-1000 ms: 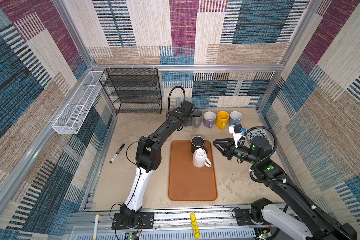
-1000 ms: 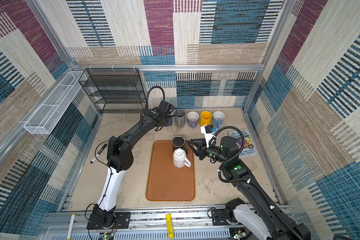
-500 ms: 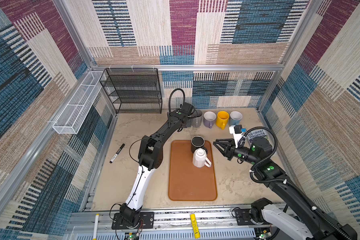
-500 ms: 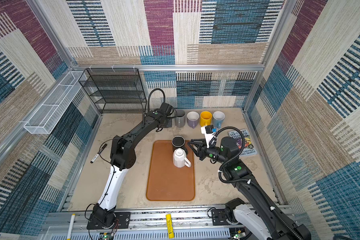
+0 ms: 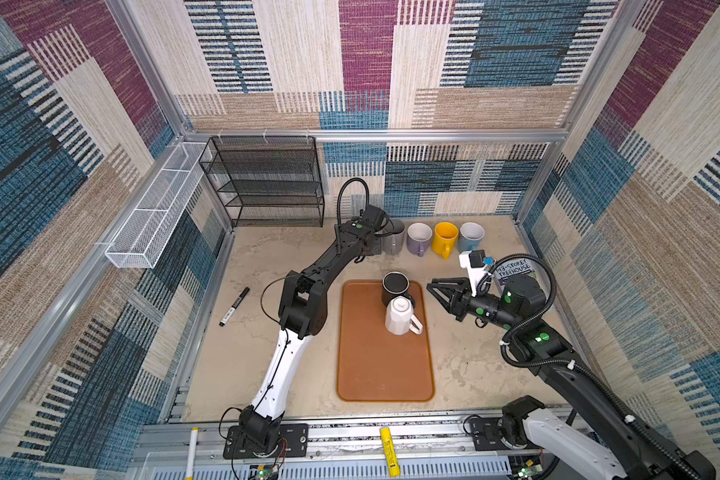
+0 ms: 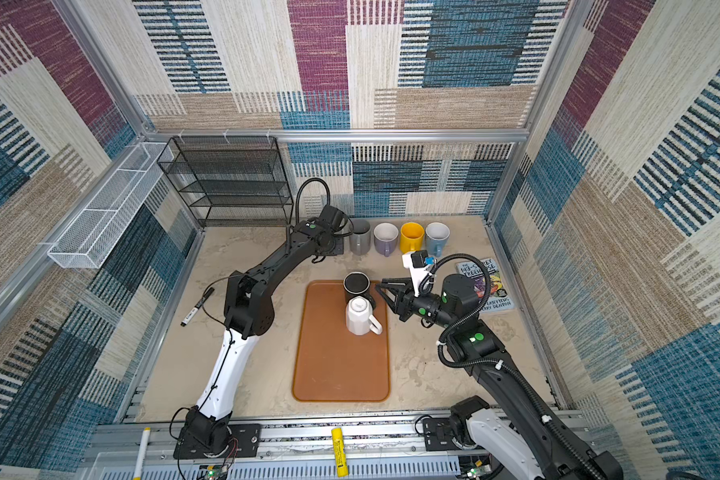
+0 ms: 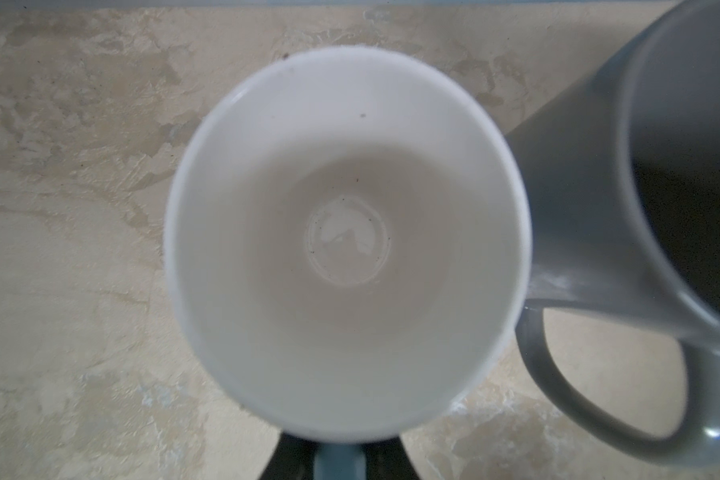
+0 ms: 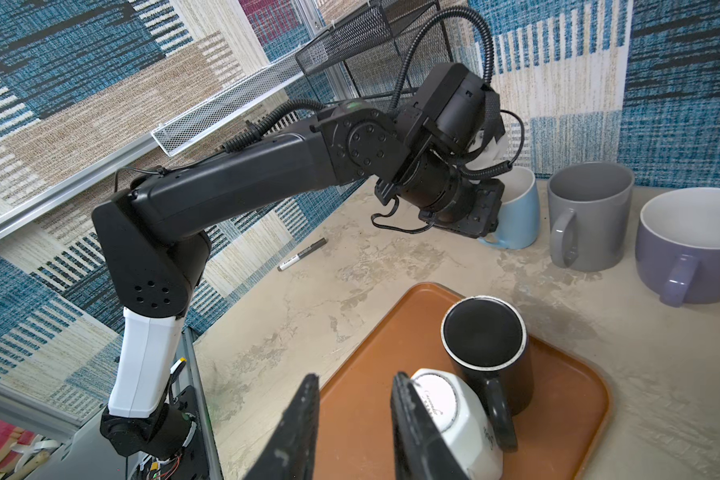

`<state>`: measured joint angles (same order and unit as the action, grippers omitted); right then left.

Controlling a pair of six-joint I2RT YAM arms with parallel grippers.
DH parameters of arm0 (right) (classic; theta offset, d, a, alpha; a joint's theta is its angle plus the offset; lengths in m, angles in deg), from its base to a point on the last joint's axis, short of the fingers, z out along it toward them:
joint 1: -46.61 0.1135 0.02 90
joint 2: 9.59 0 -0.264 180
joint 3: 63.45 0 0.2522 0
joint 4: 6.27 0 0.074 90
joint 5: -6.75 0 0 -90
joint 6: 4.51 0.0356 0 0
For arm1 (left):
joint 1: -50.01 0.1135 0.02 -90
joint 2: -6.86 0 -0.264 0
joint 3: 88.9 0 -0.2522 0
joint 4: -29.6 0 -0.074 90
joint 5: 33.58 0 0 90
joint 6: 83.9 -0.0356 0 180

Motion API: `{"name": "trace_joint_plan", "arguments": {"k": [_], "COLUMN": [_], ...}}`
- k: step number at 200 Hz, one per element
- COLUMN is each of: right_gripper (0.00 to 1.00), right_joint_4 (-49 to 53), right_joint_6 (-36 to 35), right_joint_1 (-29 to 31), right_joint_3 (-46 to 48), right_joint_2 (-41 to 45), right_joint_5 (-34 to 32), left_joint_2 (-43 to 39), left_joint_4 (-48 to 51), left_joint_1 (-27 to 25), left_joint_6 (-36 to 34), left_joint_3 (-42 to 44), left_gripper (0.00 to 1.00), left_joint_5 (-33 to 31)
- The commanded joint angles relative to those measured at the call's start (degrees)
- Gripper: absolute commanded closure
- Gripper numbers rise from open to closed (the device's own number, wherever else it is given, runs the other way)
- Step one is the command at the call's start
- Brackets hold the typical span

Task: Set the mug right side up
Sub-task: 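Lower the light blue mug upright onto the table beside the grey mug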

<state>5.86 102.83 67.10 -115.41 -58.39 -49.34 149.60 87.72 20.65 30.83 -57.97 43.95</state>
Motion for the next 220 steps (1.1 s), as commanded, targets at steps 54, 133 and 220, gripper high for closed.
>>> {"name": "trace_joint_plan", "arguments": {"k": [54, 133, 220], "right_gripper": [0.66, 0.65, 0.65], "right_joint_4": [-0.4, -0.31, -0.04], "right_joint_6": [-0.34, -0.21, -0.03], "right_joint_1": [-0.1, -0.09, -0.1], "right_joint_3": [0.49, 0.76, 0.84], "right_joint_2": [0.98, 1.23, 1.91], "right_joint_5": [-0.97, -1.11, -1.37], "left_joint_2": [0.09, -0.01, 0.09], "left_joint_4": [-0.75, -0.53, -0.25], "left_joint_1": [0.01, 0.02, 0.19], "left_joint_6": [0.72, 0.36, 0.86], "left_joint_3": [-1.23, -1.36, -1.55], "left_gripper": [1.0, 0.94, 0.8], "left_joint_5": [0.27, 1.07, 2.84]}}
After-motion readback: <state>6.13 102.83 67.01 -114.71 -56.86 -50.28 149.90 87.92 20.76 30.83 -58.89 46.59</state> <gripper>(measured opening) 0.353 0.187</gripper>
